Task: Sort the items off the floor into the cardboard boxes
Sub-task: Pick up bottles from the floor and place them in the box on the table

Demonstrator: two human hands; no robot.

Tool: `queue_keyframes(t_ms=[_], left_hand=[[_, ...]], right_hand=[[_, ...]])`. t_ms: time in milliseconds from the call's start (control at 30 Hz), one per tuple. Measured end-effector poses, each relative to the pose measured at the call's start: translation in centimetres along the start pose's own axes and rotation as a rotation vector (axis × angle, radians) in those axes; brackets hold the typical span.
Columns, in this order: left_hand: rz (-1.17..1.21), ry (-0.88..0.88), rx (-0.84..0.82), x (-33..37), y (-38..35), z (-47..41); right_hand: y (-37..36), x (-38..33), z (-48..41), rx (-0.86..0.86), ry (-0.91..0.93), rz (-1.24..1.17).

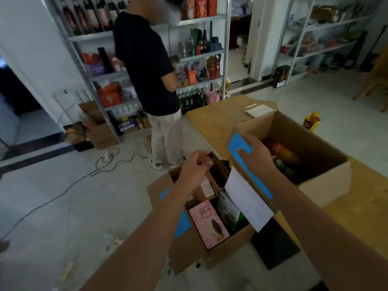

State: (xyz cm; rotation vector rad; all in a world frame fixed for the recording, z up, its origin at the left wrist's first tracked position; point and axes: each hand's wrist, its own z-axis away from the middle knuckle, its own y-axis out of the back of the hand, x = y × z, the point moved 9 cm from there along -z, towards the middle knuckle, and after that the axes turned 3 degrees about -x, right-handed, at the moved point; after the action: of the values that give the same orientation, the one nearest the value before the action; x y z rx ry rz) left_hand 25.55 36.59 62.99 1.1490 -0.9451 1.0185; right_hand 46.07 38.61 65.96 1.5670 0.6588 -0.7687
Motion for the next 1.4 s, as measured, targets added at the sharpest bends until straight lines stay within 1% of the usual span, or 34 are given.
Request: queue_keyframes(t_ms=[67,133,233,300,400,500,633,767,867,1000,1100,1167,1233,1333,1400], left_hand=[[0.031,-0.047,0.110,-0.6,4.4,2.3],[0.013,-0.094,0.230,-1.3,8.5,4.8],[-0.016,-0.085,0.351,-3.7,13.6,8.3],[-0.060,-0.065,0.377,-5.5,16.3,10.3],[-0.186,-0.025,0.398,-8.5,19.8,12.0],[-0.176,0.038,0.448,-11.8,23.2,13.5],[-0.146,0.115,0.497,-15.2,26.9,14.9],[-0.086,0.198,0.576,-18.9,30.0,16.4],[0.004,0.286,0.621,-22.6,31.0,17.1],[0.072,0.383,0.589,-26.8,30.1,16.5],[0.042,0.407,0.578,-29.2,29.5,16.4],[0.044,0.456,0.574,-31.3,29.1,16.7],[0.134,0.506,0.565,-33.7,28.4,17.1],[0.212,0.588,0.547,-37.8,27.0,17.6],[0.147,0.667,0.528,-41.1,26.4,18.0]], right_hand=[[-1.8,-3.5,2.9,0.026,0.069,-0.106],[-4.0,-6.2,5.8,0.030,0.103,-0.190],[-8.1,-9.1,9.1,0.006,0.120,-0.202],[-10.9,-10.9,10.4,-0.027,0.142,-0.187],[-15.6,-13.0,11.4,-0.147,0.174,-0.060],[-19.8,-13.7,11.6,-0.237,0.185,0.039],[-24.4,-14.0,11.0,-0.319,0.185,0.039],[-29.8,-14.2,10.5,-0.450,0.152,-0.123],[-34.3,-13.6,9.8,-0.553,0.117,-0.127],[-38.7,-11.1,9.3,-0.627,0.038,-0.117],[-41.1,-8.7,10.2,-0.669,-0.014,-0.159],[-42.7,-6.9,11.3,-0.722,-0.051,-0.152],[-44.3,-5.0,12.4,-0.759,-0.101,-0.145],[-46.4,-1.7,13.5,-0.762,-0.202,-0.153],[-47.8,0.9,13.9,-0.726,-0.274,-0.146]])
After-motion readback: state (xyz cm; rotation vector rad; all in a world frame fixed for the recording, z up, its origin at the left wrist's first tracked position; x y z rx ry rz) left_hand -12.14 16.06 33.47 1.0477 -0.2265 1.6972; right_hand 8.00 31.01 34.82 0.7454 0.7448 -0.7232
